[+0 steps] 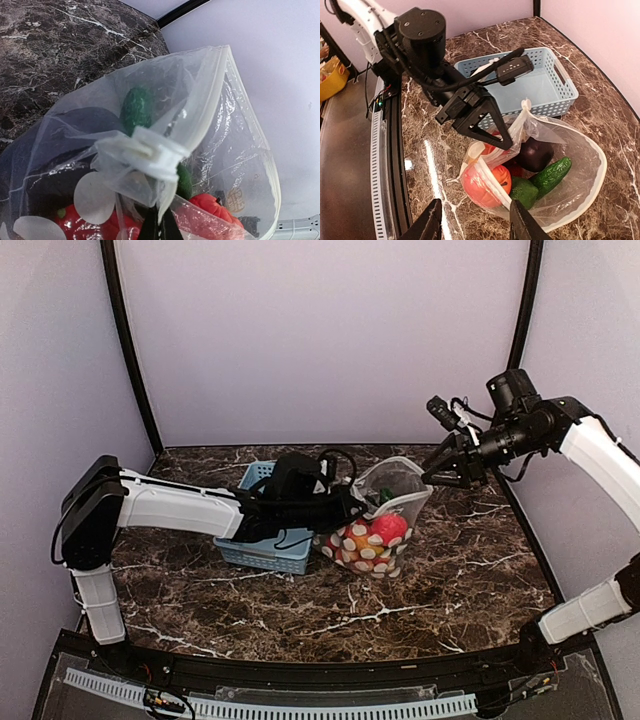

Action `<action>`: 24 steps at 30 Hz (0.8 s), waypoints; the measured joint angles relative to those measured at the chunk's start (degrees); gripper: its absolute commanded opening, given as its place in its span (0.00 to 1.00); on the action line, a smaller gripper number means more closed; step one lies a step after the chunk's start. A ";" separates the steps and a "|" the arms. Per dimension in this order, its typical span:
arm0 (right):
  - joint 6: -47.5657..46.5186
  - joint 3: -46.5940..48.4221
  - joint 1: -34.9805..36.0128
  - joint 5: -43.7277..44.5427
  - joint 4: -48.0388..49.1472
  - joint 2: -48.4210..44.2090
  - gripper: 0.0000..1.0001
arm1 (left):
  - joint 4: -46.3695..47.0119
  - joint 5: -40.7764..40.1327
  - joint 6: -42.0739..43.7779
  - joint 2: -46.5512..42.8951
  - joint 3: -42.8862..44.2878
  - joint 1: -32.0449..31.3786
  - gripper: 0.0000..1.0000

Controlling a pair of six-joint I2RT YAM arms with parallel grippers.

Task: Place the food in the zip-top bag and seal the zipper
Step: Adjust the zipper food storage bag at the center of the board, then pass from the left arm to the right

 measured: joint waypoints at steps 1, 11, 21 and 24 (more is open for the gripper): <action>-0.98 -0.42 0.52 -0.17 -0.39 -0.50 0.46 | 0.26 -0.04 0.07 -0.24 0.00 -0.13 0.01; -6.10 1.01 7.74 4.48 -1.75 4.24 0.49 | 0.55 -0.09 1.88 -4.13 0.59 -0.52 0.01; -8.79 2.51 14.88 12.44 -5.46 8.74 0.44 | -2.36 -0.35 4.02 -7.76 0.66 -1.11 0.01; -8.87 3.21 15.54 14.16 -5.81 9.14 0.38 | -3.63 -0.66 4.90 -8.04 0.76 -1.16 0.01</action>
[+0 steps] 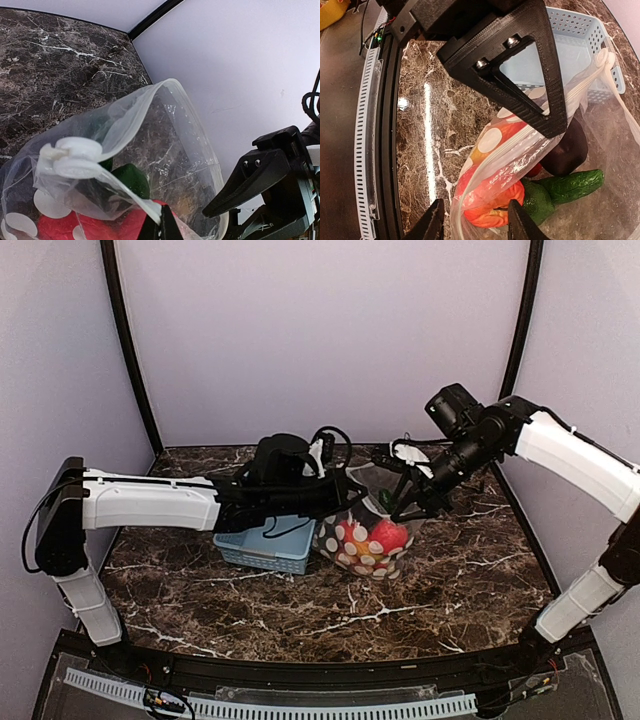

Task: Place the food in the zip-top bag and seal the zipper
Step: Pass from the left arm to the right

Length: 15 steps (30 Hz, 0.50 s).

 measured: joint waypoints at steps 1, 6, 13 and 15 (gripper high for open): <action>0.02 0.09 0.39 0.76 -0.02 0.04 0.35 | -0.48 -0.09 0.33 -0.09 0.02 0.00 0.01; 0.28 0.33 3.26 4.98 -0.48 0.39 0.33 | -3.21 -0.57 1.86 -0.59 1.18 -0.02 0.01; 1.22 0.55 5.60 9.31 -0.76 0.61 0.02 | -5.95 -1.05 3.50 -2.47 1.79 -0.02 0.12; 1.73 0.83 5.70 10.49 -0.92 0.61 0.00 | -6.29 -1.27 4.26 -2.75 1.79 -0.02 0.34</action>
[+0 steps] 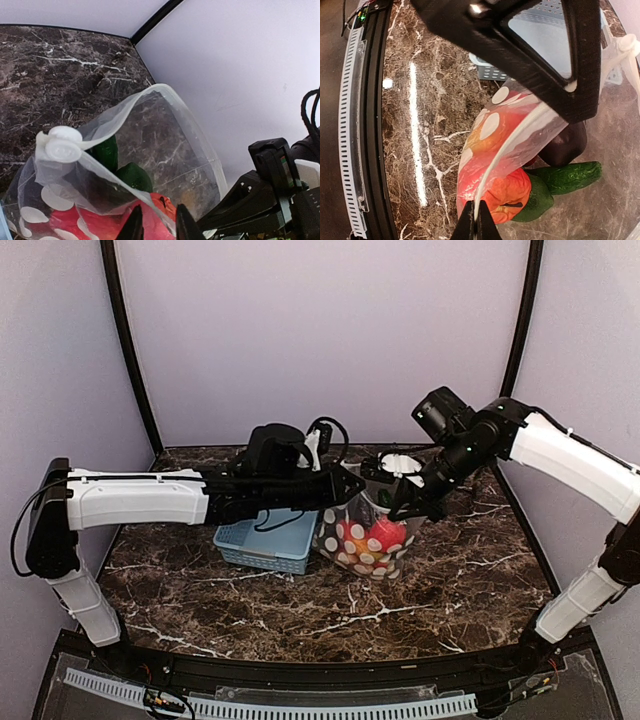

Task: Place the food in the zip-top bag and seal the zipper
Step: Pass from the left arm to the right

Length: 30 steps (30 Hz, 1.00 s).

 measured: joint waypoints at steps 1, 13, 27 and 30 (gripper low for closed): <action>0.24 0.24 0.02 0.59 0.04 0.00 0.00 | -0.07 -0.26 0.59 -0.26 0.00 0.00 0.47; -2.19 -3.21 0.02 1.81 4.04 -7.04 0.00 | 2.45 -4.17 30.34 -16.28 -12.68 1.68 0.86; -5.16 -7.98 0.02 -2.73 4.59 -11.91 0.00 | 16.76 24.15 36.11 1.73 -13.75 9.38 0.82; -5.60 -7.98 0.02 -2.47 4.85 -12.11 0.00 | 20.00 28.44 32.89 5.55 -10.56 10.25 0.82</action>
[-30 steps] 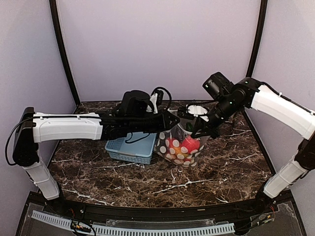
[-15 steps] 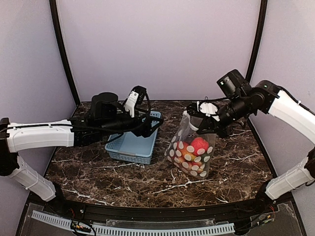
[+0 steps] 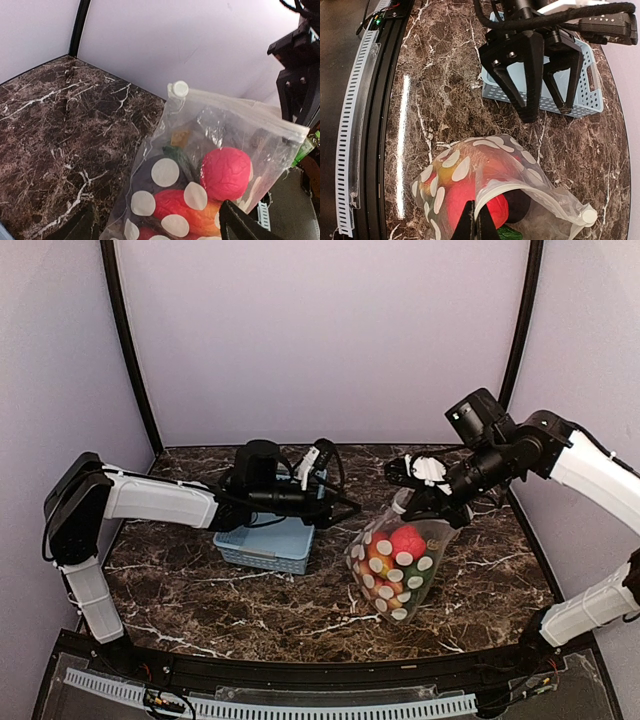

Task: Place the food in the zip-top bag and seal the zipper
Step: Pass from the left arm to the right, then hold the zipper food storage bag at the center of the board.

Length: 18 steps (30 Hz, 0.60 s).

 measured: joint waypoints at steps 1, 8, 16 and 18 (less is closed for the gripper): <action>-0.33 0.00 -0.02 0.31 0.13 0.00 0.00 | 0.96 0.85 -0.87 0.31 0.37 0.46 0.82; -5.07 5.79 -3.21 2.25 0.42 4.52 0.00 | 4.44 1.53 -3.82 -2.10 -0.72 2.32 0.82; -10.75 17.42 -4.11 -0.72 -1.77 12.81 0.01 | 3.69 -2.62 -3.82 -9.70 -5.14 2.25 0.82; -11.65 17.75 -3.28 -1.88 -3.19 12.76 0.01 | 2.86 -4.00 -3.50 -10.97 -5.92 2.25 0.83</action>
